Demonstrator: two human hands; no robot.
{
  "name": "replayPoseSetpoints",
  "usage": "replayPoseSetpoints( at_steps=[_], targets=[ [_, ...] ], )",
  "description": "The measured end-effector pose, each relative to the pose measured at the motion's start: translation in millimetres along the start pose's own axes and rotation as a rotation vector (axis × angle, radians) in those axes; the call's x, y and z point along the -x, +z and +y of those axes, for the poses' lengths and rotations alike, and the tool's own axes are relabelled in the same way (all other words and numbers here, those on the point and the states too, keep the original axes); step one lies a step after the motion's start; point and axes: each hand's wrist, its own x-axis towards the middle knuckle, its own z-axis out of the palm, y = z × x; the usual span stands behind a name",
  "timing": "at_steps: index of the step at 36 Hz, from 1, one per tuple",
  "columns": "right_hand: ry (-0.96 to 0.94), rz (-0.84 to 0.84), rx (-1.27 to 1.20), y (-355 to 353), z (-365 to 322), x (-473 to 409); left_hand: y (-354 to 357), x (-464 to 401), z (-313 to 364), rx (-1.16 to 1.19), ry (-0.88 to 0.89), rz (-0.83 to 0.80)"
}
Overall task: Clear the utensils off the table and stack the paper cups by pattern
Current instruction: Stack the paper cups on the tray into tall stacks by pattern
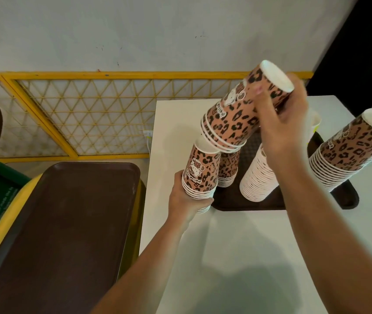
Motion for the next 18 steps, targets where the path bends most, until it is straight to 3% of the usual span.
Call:
replayPoseSetpoints(
  at_steps=[6,18],
  targets=[
    [-0.102,0.096,0.142,2,12,-10,-2,-2,0,-0.008,-0.005,0.005],
    [0.007,-0.111,0.314,28,80,19,-2,-5,-4,0.032,0.010,0.017]
  ],
)
